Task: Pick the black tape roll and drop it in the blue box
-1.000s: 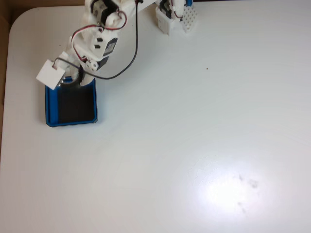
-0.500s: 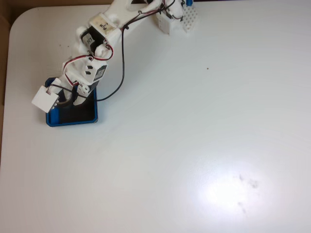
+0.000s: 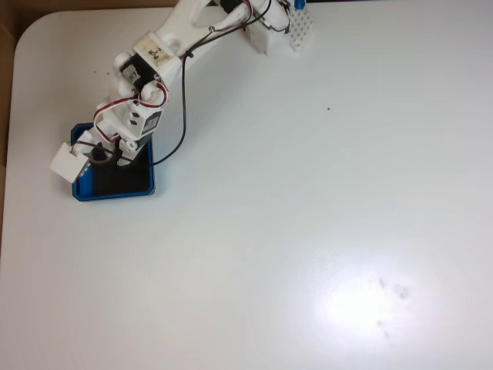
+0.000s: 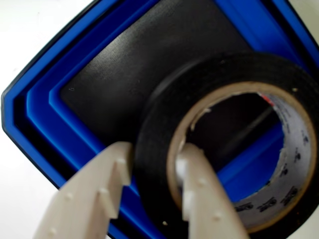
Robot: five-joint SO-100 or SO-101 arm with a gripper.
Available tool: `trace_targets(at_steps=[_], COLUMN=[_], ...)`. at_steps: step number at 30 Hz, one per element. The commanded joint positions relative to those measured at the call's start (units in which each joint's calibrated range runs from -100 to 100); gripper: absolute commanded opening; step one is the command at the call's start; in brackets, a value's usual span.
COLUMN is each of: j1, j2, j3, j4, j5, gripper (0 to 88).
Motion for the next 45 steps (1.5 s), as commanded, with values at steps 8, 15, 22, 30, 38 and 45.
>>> trace_targets(at_steps=[8, 15, 22, 30, 38, 45], j1=[0.56, 0.56, 0.46, 0.17, 0.17, -0.22], j2=[-0.73, -0.73, -0.81, -0.81, -4.66, -21.21], j3=[-0.84, -0.75, -0.75, -0.57, 5.27, 22.88], j4=[-1.37, -1.2, -0.87, -0.87, -1.53, -1.78], j5=[-0.23, -0.23, -1.11, -2.51, -2.6, -2.69], gripper=[2.4, 2.5, 7.4, 11.0, 11.3, 11.4])
